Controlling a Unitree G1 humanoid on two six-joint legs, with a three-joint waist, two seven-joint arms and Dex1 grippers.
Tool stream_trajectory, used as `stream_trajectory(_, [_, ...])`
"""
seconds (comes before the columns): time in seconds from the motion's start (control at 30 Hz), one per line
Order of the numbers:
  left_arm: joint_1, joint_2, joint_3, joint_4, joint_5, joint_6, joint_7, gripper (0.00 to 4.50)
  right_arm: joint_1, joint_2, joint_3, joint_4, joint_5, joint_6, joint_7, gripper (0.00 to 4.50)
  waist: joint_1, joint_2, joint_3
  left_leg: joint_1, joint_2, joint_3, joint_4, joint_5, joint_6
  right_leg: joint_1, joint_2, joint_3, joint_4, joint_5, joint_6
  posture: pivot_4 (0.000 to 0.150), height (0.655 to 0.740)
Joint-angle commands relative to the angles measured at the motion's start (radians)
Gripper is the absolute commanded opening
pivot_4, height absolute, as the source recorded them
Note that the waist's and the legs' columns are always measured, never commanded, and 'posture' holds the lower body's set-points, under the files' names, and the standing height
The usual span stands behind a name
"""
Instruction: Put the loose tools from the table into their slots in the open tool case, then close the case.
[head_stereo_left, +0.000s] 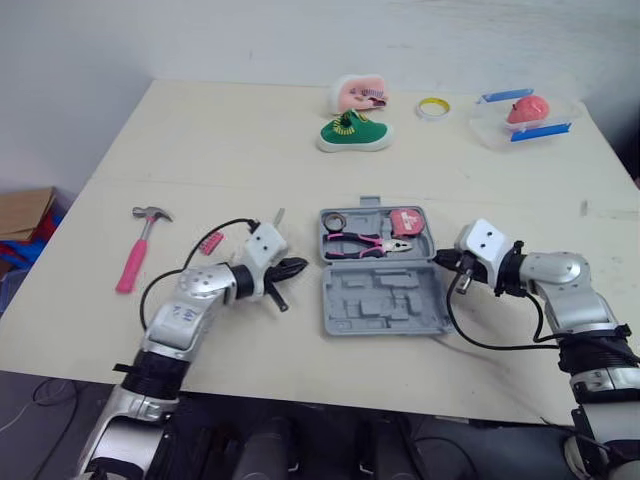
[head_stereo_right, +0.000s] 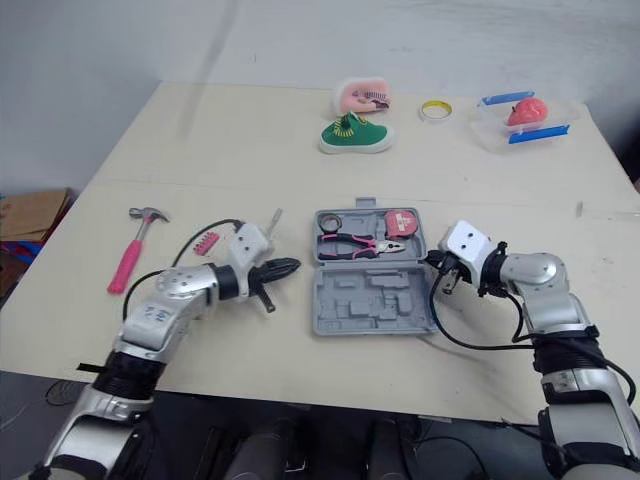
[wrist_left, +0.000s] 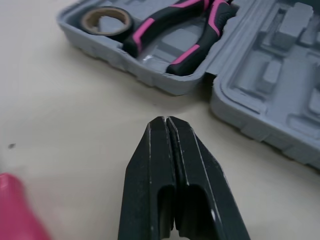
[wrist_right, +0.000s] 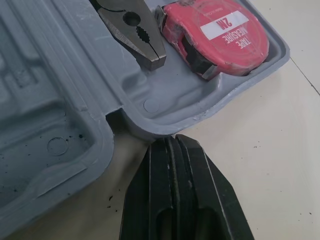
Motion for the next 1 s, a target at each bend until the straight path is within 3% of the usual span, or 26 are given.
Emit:
stream_trajectory(0.03, [-0.035, -0.031, -0.015, 0.006, 0.023, -0.005, 0.012, 0.00, 0.004, 0.000, -0.012, -0.042, 0.002, 0.011, -0.010, 0.08, -0.001, 0.000, 0.000, 0.000, 0.000, 0.000, 0.000, 0.000, 0.000, 0.000, 0.000, 0.000, 0.000, 0.000, 0.000, 0.150, 0.7400])
stream_trajectory(0.5, [-0.065, -0.092, -0.052, 0.103, 0.094, -0.023, 0.005, 0.00, 0.187, -0.009, -0.022, -0.380, 0.067, 0.178, 0.039, 0.08, 0.001, 0.000, 0.000, 0.001, 0.000, -0.001, 0.001, 0.000, 0.000, 0.000, -0.003, 0.000, -0.001, 0.000, 0.000, 0.150, 0.7400])
stream_trajectory(0.8, [0.005, -0.006, -0.062, -0.002, 0.069, -0.034, -0.136, 0.00, 0.329, -0.023, -0.049, -0.590, 0.116, 0.283, 0.039, 0.08, 0.000, 0.000, 0.000, 0.002, 0.001, -0.001, -0.001, -0.001, -0.001, 0.000, -0.003, 0.000, -0.003, 0.000, -0.001, 0.150, 0.7400])
stream_trajectory(1.0, [0.079, 0.032, -0.055, -0.089, 0.052, 0.005, -0.174, 0.00, 0.395, -0.039, -0.062, -0.638, 0.130, 0.303, 0.041, 0.08, 0.002, 0.000, 0.000, 0.002, 0.001, 0.000, -0.001, -0.001, 0.000, 0.001, -0.003, 0.000, -0.004, 0.000, 0.000, 0.150, 0.7400])
